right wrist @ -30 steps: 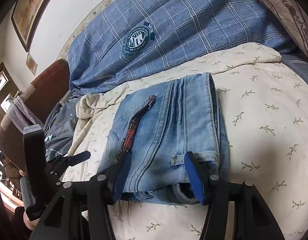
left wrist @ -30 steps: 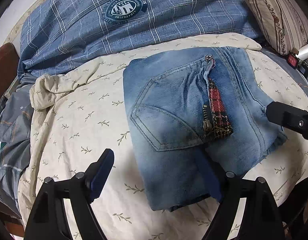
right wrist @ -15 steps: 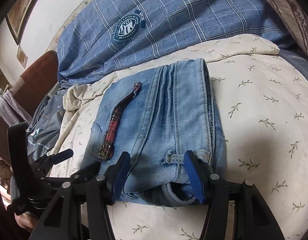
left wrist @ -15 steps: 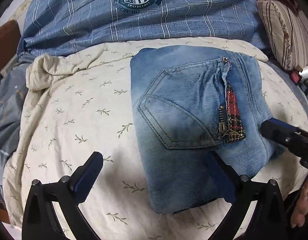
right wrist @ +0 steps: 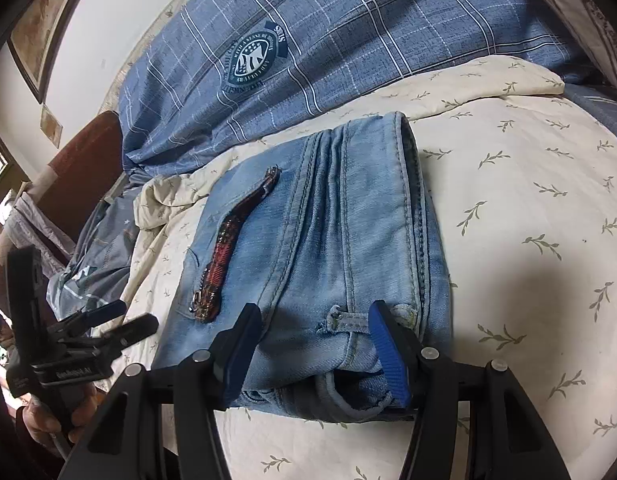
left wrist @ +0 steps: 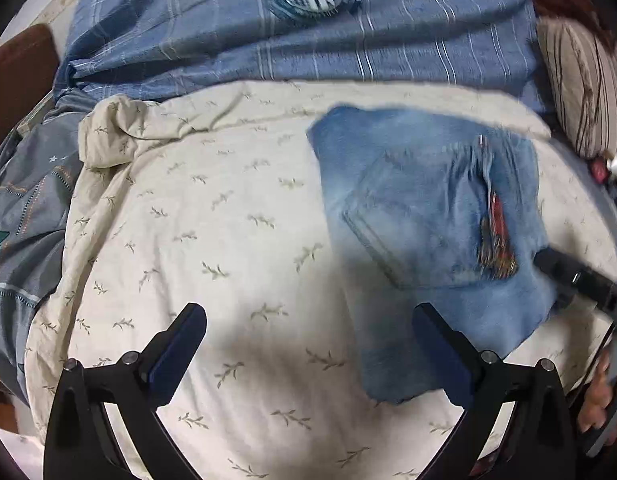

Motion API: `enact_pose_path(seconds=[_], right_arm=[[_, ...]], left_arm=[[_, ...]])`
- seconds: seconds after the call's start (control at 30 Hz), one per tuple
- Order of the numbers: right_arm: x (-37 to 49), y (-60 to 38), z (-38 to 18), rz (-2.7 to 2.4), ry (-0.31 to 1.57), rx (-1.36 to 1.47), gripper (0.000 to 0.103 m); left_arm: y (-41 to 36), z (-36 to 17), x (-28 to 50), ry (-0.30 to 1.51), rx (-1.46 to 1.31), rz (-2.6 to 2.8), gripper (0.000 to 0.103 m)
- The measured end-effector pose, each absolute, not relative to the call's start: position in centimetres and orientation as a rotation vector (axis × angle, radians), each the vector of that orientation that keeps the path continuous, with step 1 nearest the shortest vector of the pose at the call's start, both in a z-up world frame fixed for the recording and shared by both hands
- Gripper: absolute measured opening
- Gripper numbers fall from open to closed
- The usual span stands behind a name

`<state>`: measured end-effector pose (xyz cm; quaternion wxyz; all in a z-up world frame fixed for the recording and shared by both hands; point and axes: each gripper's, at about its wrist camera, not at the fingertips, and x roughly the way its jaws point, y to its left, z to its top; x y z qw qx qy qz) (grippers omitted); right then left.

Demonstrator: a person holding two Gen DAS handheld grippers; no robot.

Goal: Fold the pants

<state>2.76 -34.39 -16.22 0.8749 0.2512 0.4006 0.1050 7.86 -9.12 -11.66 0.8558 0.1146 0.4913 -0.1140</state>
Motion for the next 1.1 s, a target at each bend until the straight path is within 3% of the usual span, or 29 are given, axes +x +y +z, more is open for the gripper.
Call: enact_pose_path(seconds=[0.2,0.57,0.87,1.1], right_arm=[[2.6,-34.3,-16.1,0.215,0.834,0.522,0.061],[2.8,-34.0,-15.9,0.228,0.841,0.534,0.07],[3.1,-33.2,-15.7,0.242,0.855,0.464,0.075],[3.2,-34.1,-15.9,0.29,0.854,0.517,0.075]], left_arm=[[-10.0,-13.1,7.4,1.041,0.312,-0.223,0.102],[-10.7,-6.4,14.3,0.922,0.283,-0.188,0.102],[-13.5,-10.9,22.9,1.055,0.224,-0.095,0.102],[-14.1,-13.8,23.9,1.049,0.249,-0.071,0.103]])
